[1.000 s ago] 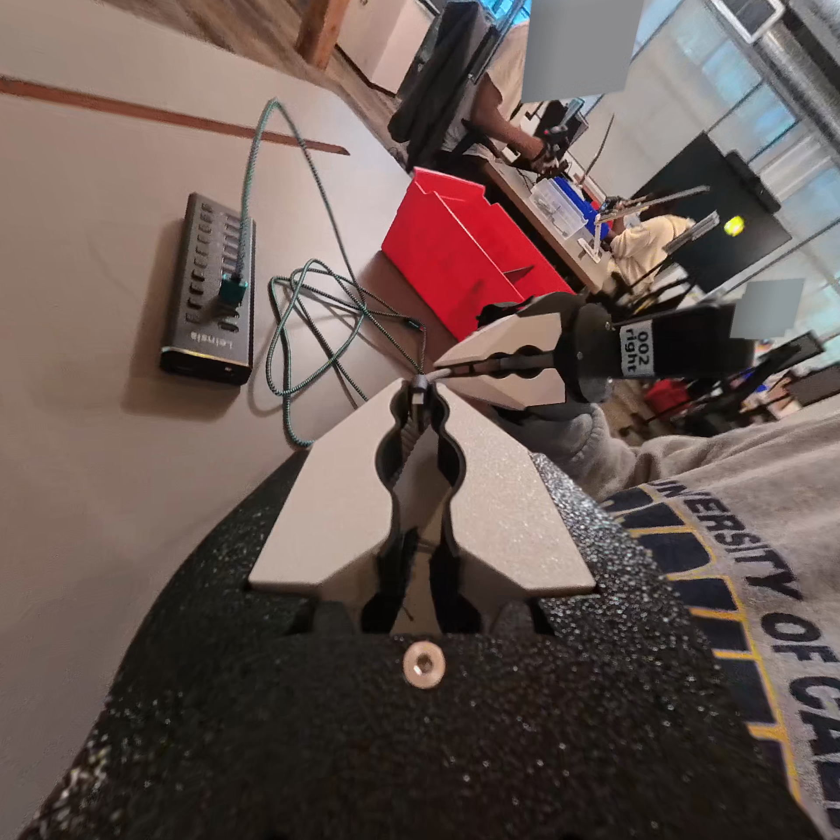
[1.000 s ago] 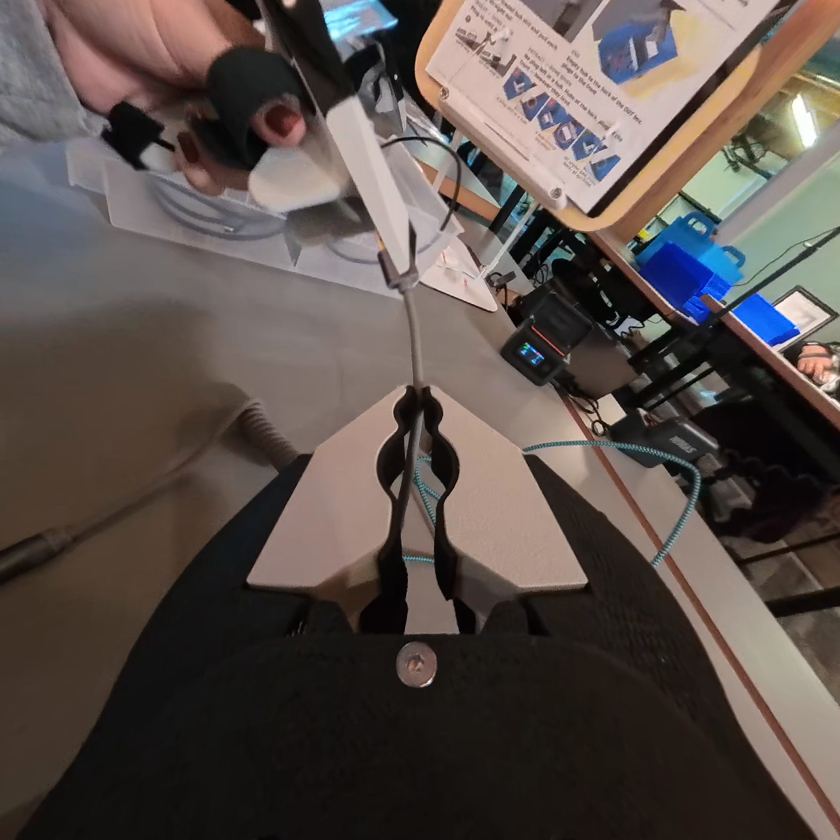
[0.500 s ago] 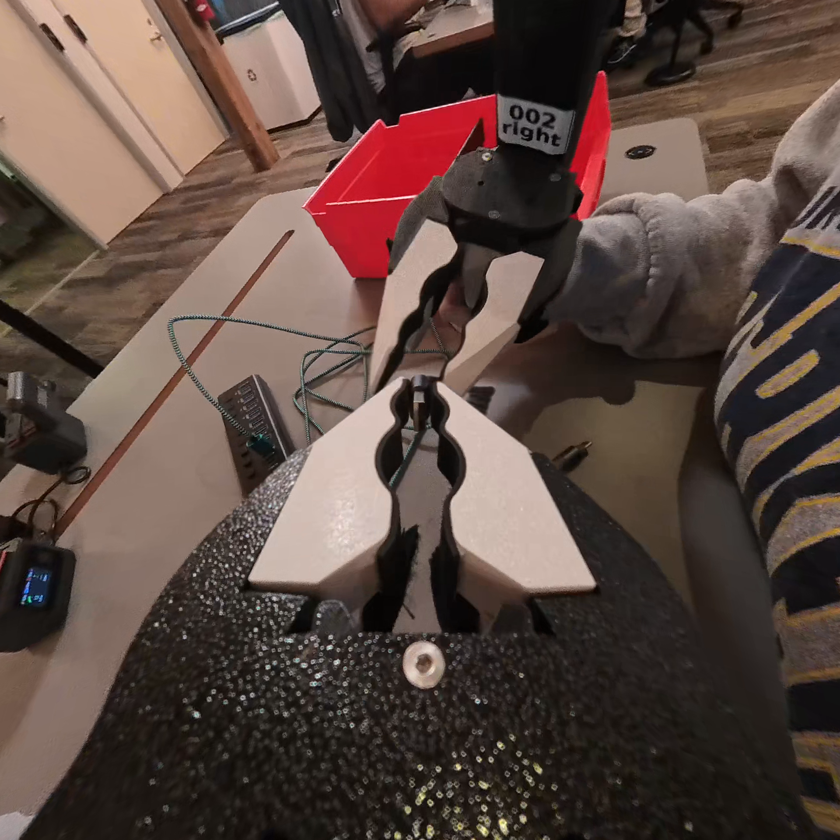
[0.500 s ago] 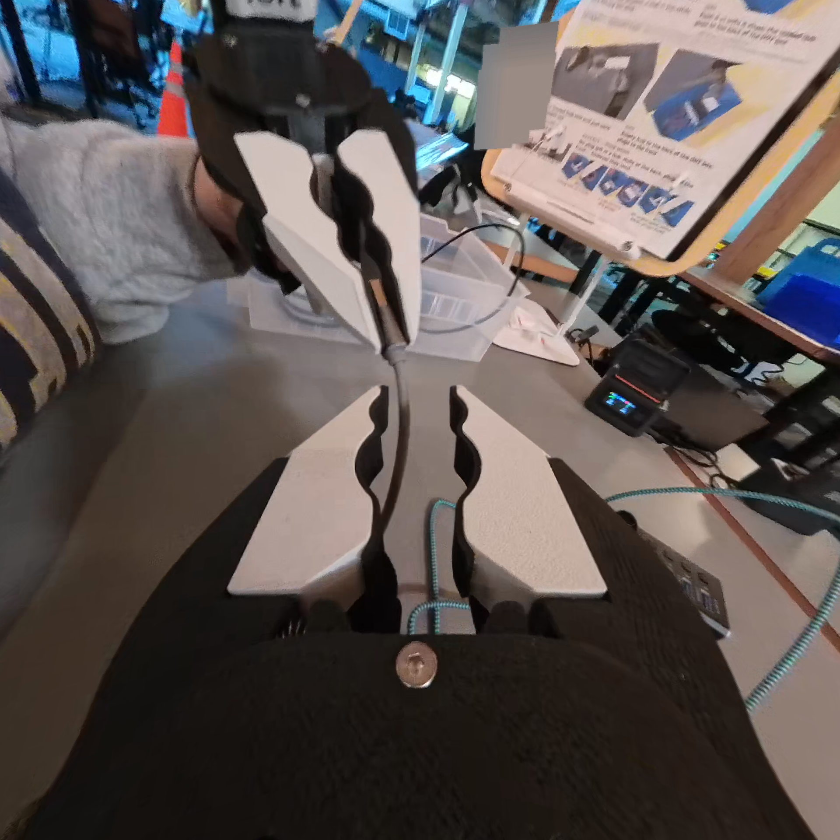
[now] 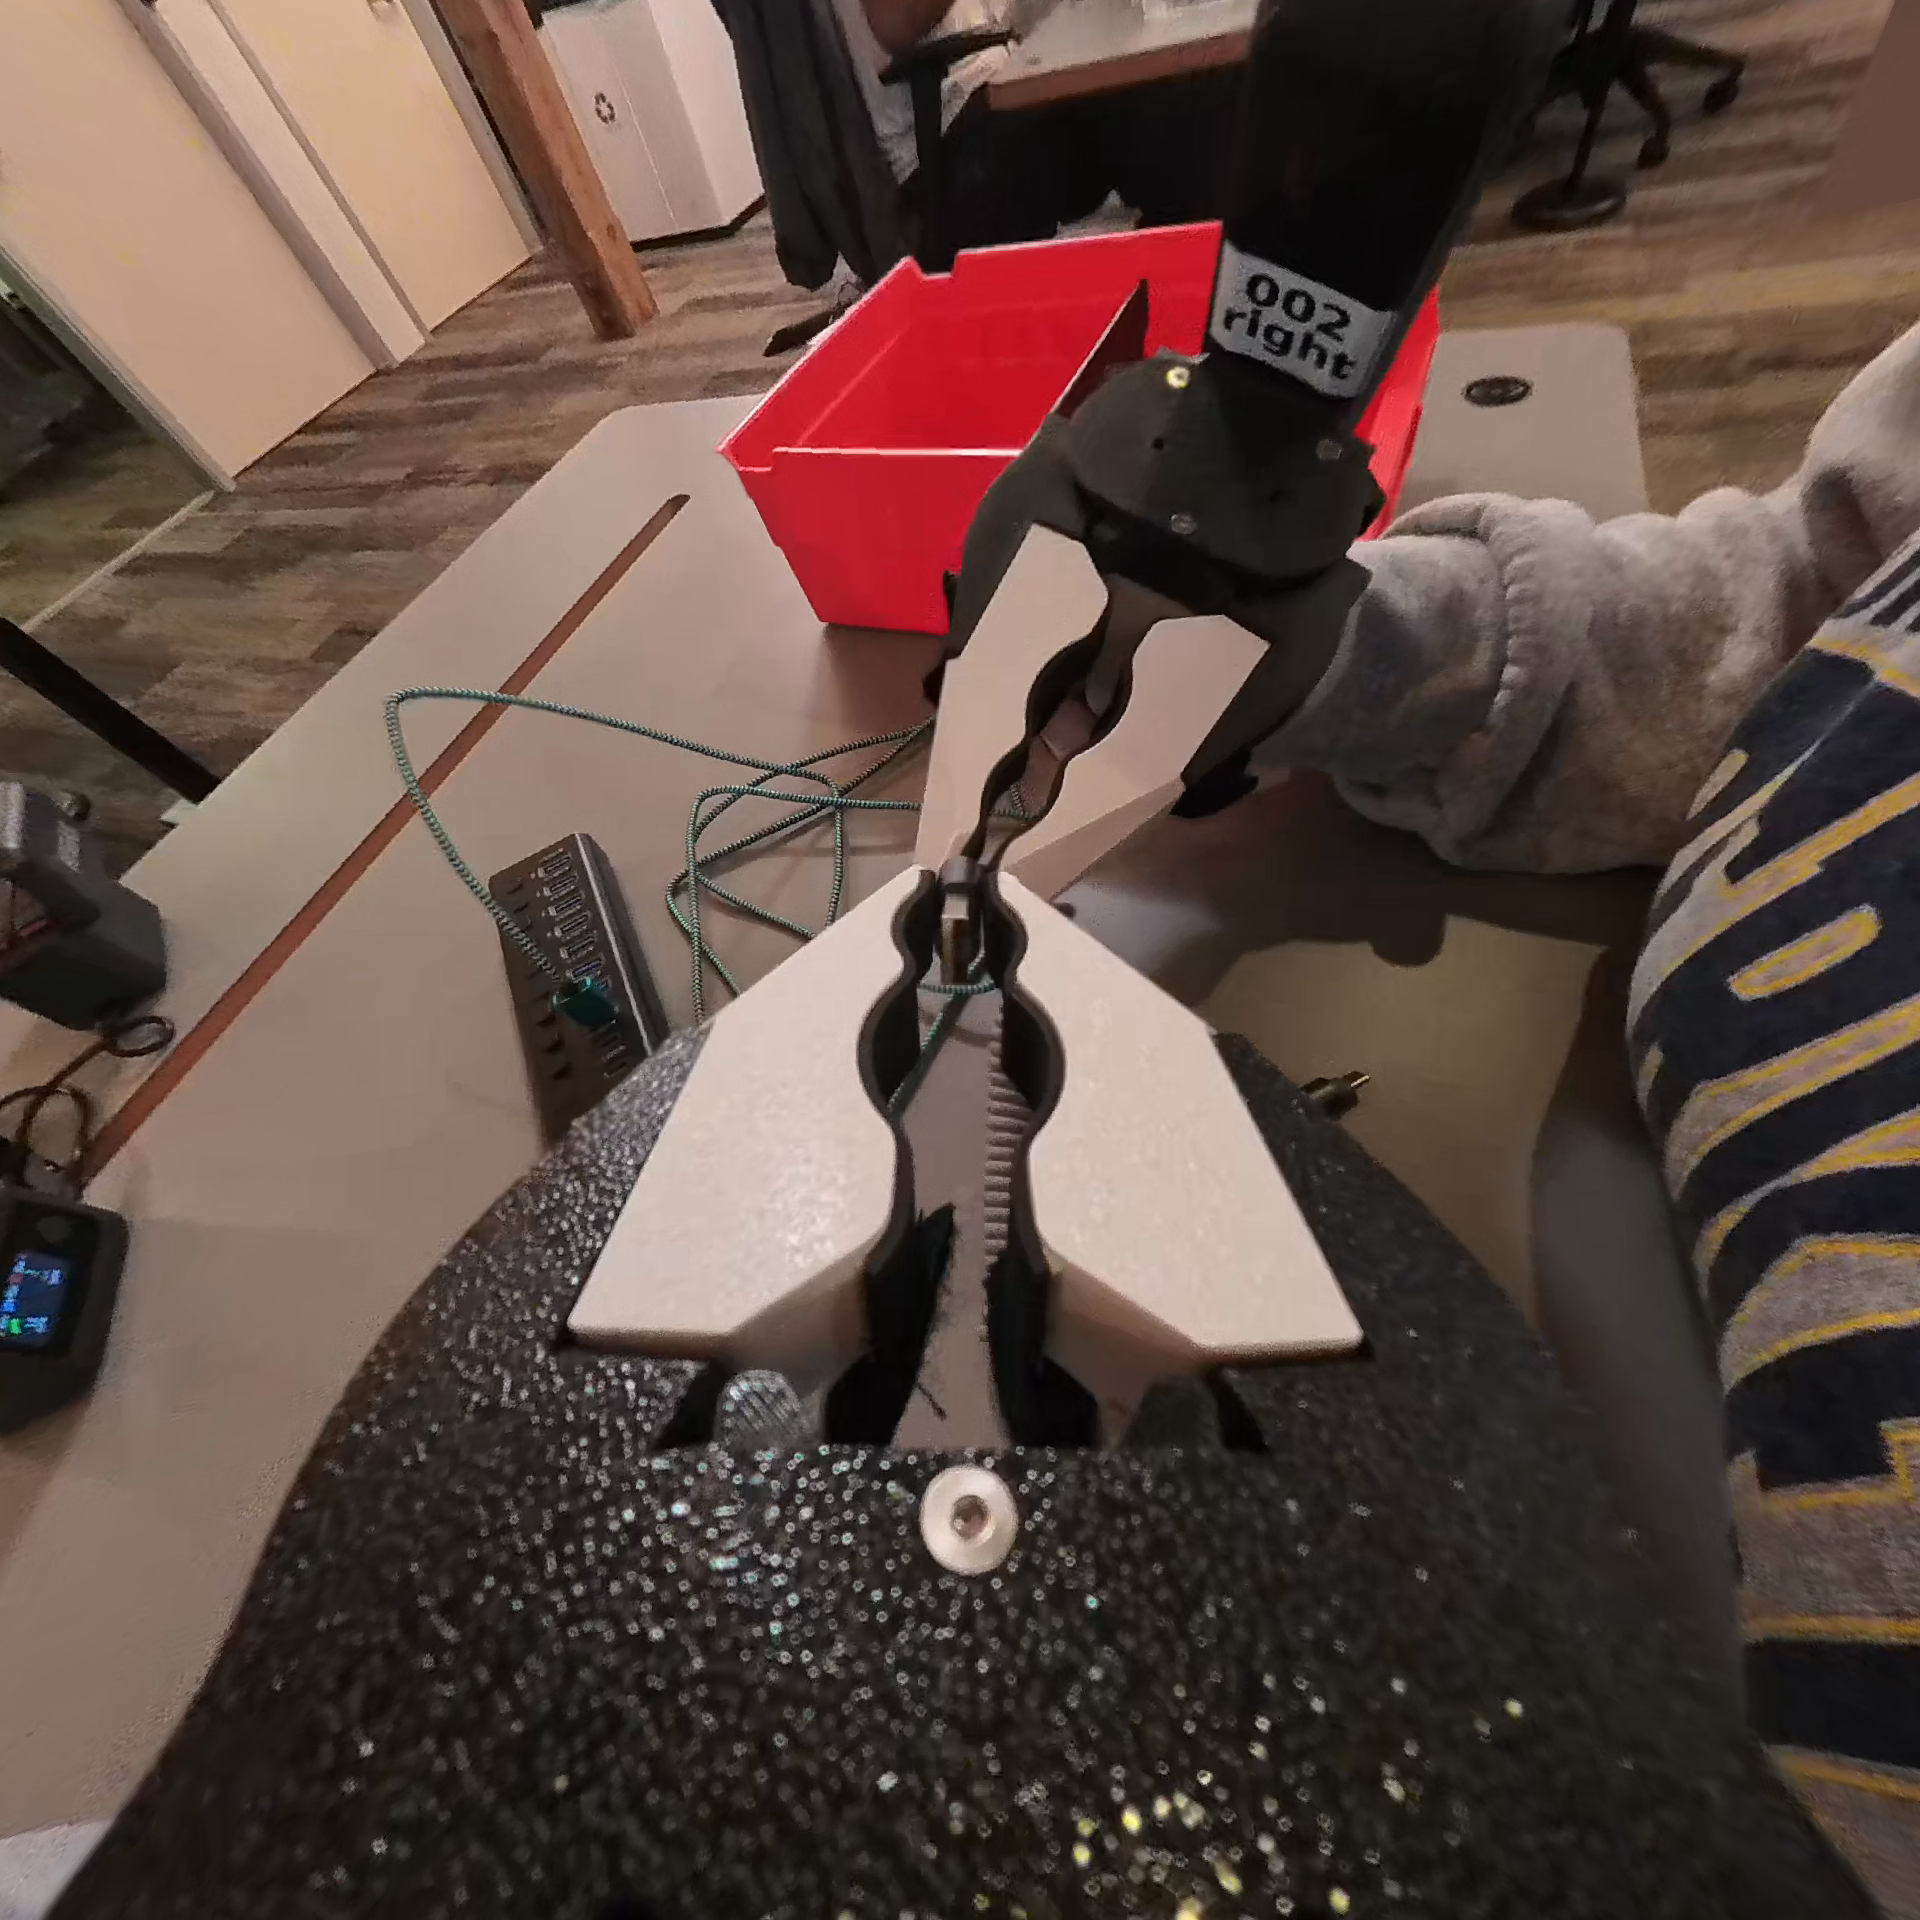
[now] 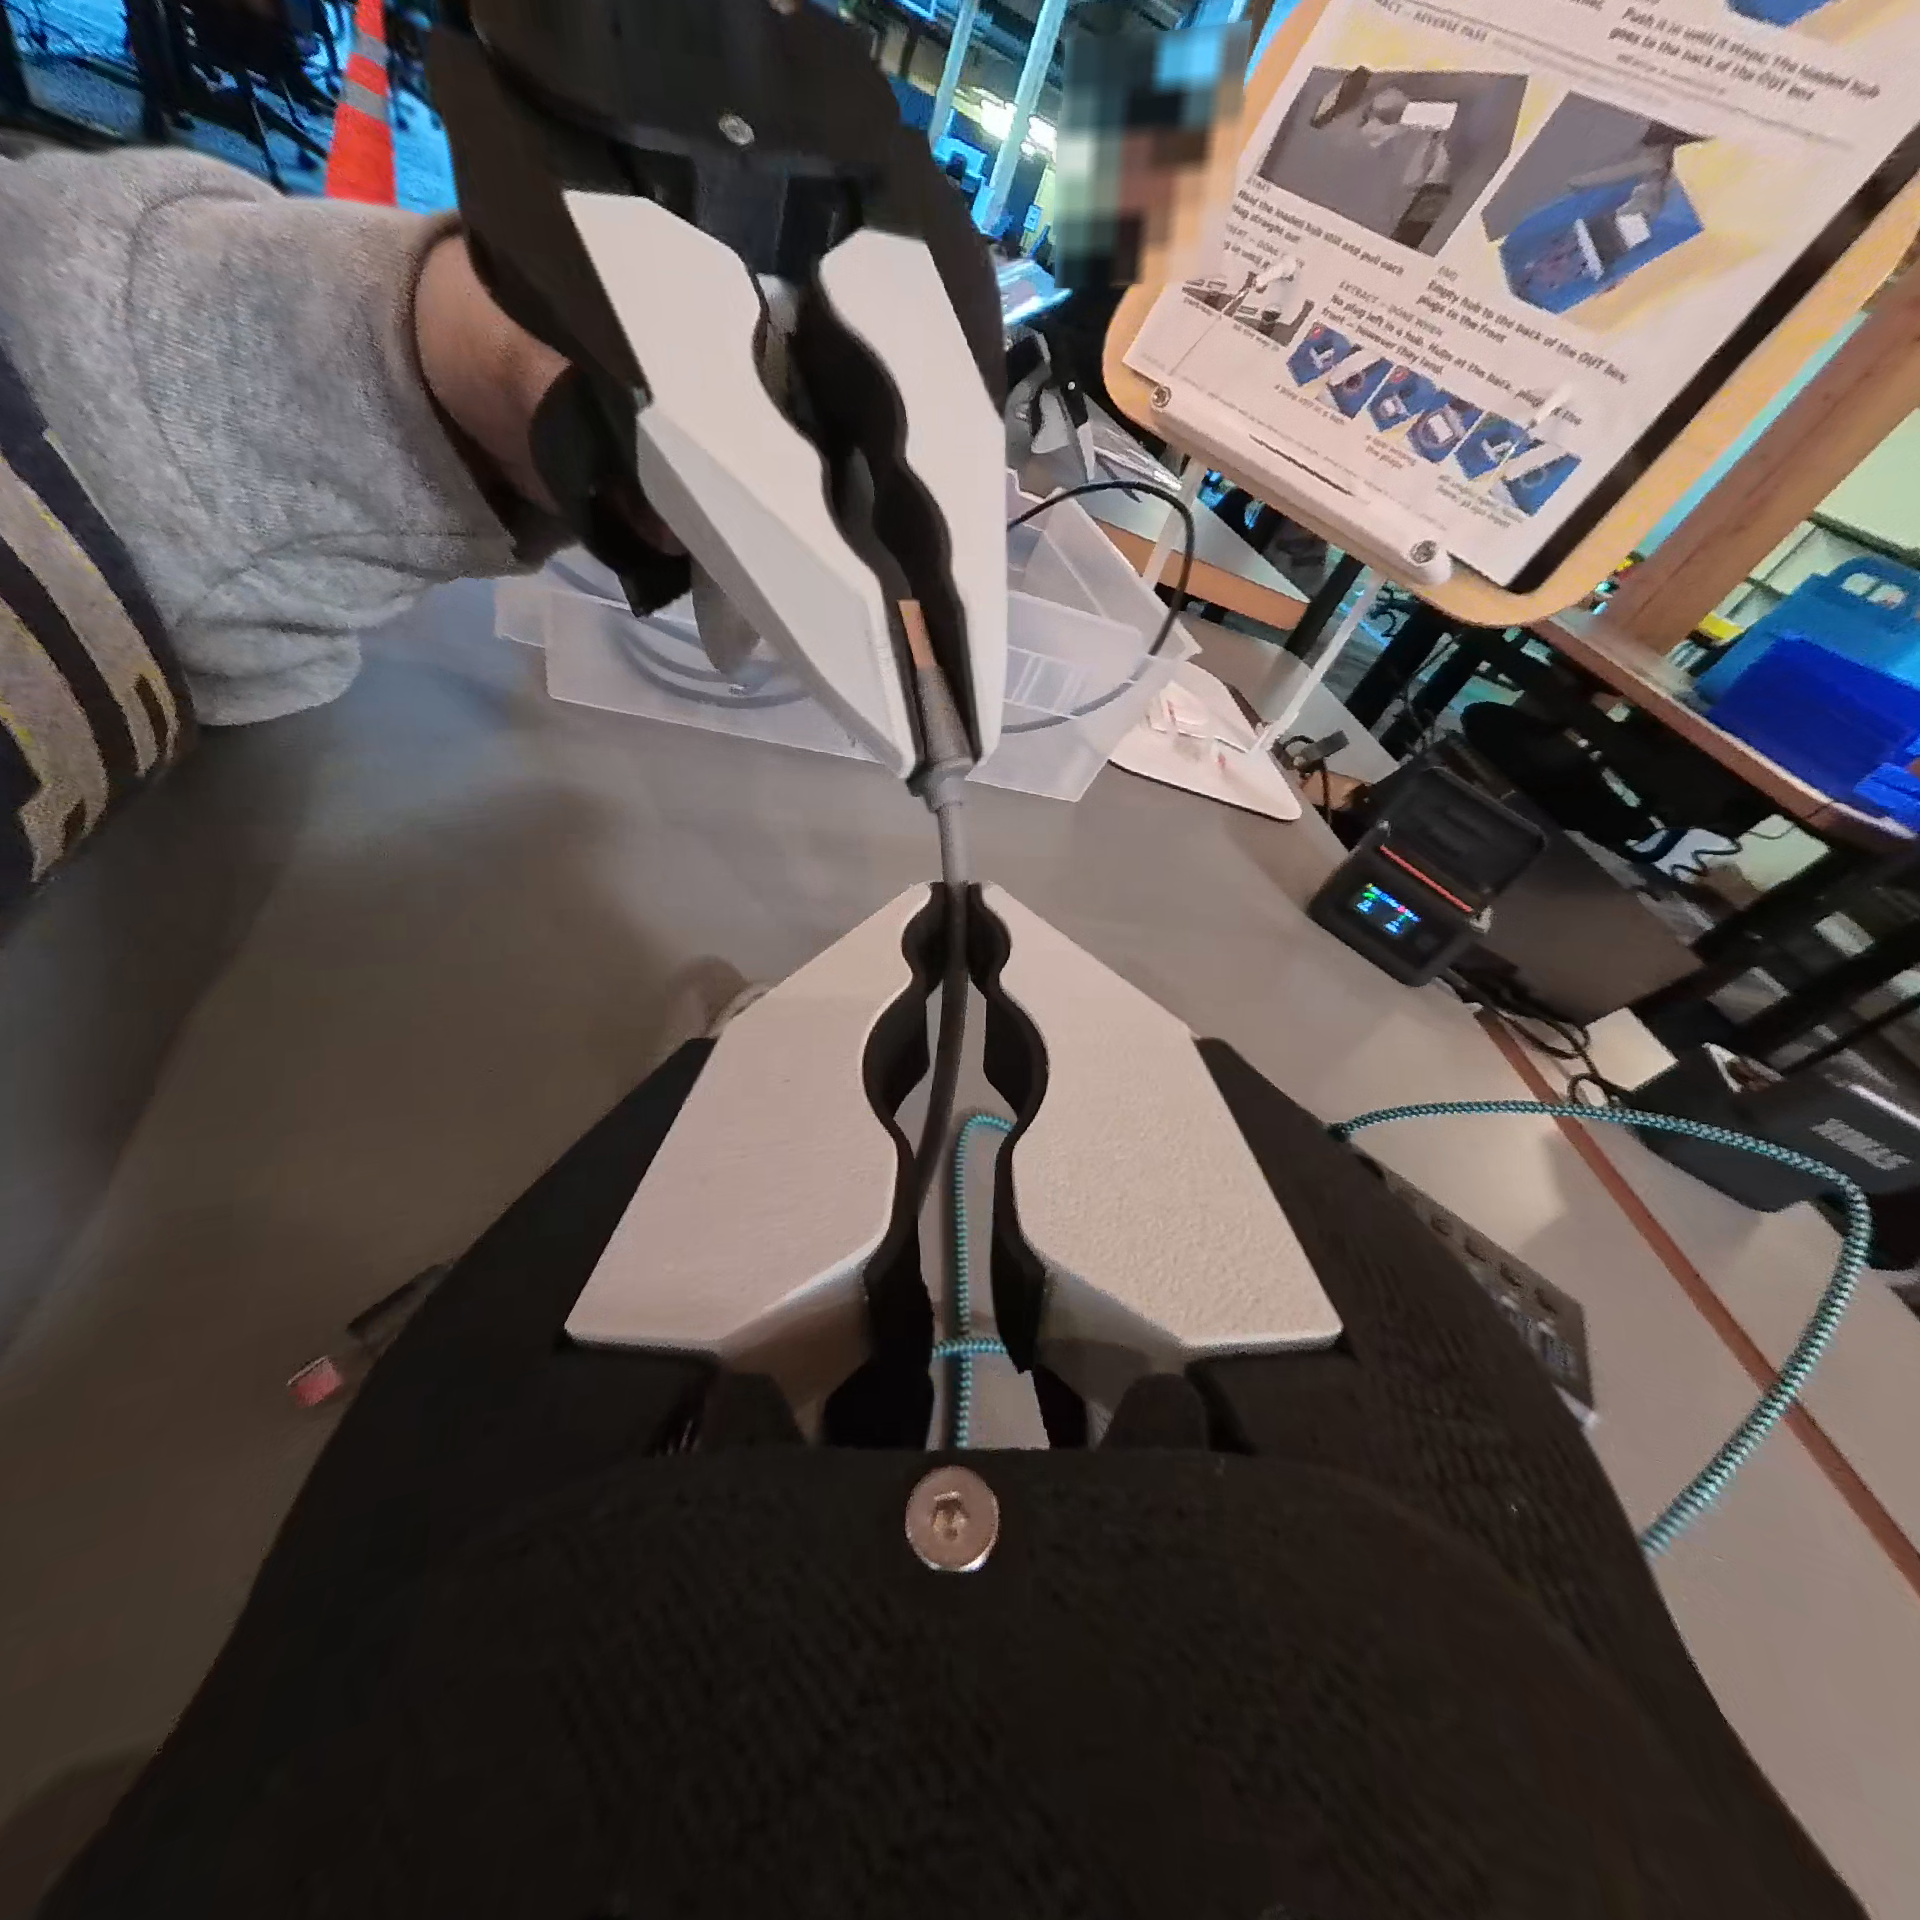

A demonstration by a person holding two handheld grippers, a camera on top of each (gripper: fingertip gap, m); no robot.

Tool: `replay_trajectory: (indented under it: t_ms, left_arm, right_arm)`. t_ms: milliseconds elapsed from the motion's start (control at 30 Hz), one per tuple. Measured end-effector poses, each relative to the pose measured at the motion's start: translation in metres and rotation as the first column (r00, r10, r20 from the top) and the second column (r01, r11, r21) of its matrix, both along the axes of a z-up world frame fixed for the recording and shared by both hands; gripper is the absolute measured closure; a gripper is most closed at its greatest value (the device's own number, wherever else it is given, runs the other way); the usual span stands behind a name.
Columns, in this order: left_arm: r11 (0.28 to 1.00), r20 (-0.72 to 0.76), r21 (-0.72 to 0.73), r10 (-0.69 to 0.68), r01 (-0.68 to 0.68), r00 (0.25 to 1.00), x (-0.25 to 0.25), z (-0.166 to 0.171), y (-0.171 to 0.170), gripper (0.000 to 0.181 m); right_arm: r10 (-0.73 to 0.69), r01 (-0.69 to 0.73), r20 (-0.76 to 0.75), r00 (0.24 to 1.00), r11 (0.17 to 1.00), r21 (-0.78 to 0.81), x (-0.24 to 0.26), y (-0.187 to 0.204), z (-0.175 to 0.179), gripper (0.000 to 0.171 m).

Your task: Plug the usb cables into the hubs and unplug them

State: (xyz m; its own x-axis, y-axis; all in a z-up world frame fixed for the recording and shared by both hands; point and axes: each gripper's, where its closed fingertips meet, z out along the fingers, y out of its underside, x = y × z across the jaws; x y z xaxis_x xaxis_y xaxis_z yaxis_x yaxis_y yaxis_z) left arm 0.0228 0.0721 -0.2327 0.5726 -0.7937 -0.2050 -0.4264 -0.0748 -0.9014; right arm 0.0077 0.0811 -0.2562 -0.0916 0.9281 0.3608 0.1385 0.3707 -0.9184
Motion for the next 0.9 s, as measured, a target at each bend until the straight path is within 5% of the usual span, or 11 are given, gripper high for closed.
replay_trajectory:
  t_ms: [200, 333, 400, 467, 533, 600, 700, 900]
  left_arm:
    - [0.99, -0.062, 0.126, 0.071, -0.063, 0.996, -0.008, 0.002, 0.007, 0.175]
    - [0.946, -0.088, 0.302, 0.149, -0.116, 0.985, -0.017, 0.02, 0.013, 0.175]
    - [0.914, -0.075, 0.385, 0.17, -0.129, 0.983, -0.019, 0.031, 0.013, 0.175]
    - [0.892, -0.075, 0.427, 0.199, -0.148, 0.977, -0.021, 0.036, 0.014, 0.175]
    - [0.89, -0.095, 0.424, 0.226, -0.166, 0.969, -0.024, 0.033, 0.018, 0.174]
    - [0.896, -0.117, 0.408, 0.242, -0.176, 0.963, -0.025, 0.028, 0.021, 0.174]
    - [0.911, -0.097, 0.366, 0.238, -0.188, 0.966, -0.026, 0.025, 0.024, 0.174]
    - [0.907, -0.123, 0.363, 0.272, -0.212, 0.954, -0.033, 0.017, 0.03, 0.175]
  right_arm:
    - [-0.054, 0.051, -0.031, 0.998, 0.996, -0.069, -0.002, 0.009, 0.005, 0.164]
    - [-0.036, 0.003, -0.081, 0.996, 0.926, -0.379, 0.002, 0.018, 0.016, 0.157]
    - [0.048, -0.13, -0.143, 0.989, 0.755, -0.643, 0.002, 0.012, 0.026, 0.158]
    - [0.109, -0.272, -0.25, 0.962, 0.473, -0.838, 0.003, 0.012, 0.037, 0.154]
    - [0.12, -0.354, -0.334, 0.935, 0.253, -0.9, 0.006, 0.017, 0.04, 0.152]
    - [0.13, -0.361, -0.343, 0.93, 0.154, -0.92, 0.005, 0.018, 0.036, 0.152]
    - [0.129, -0.353, -0.335, 0.933, 0.16, -0.922, 0.005, 0.02, 0.035, 0.152]
    - [-0.014, -0.334, -0.363, 0.932, 0.36, -0.871, 0.016, 0.042, 0.046, 0.149]
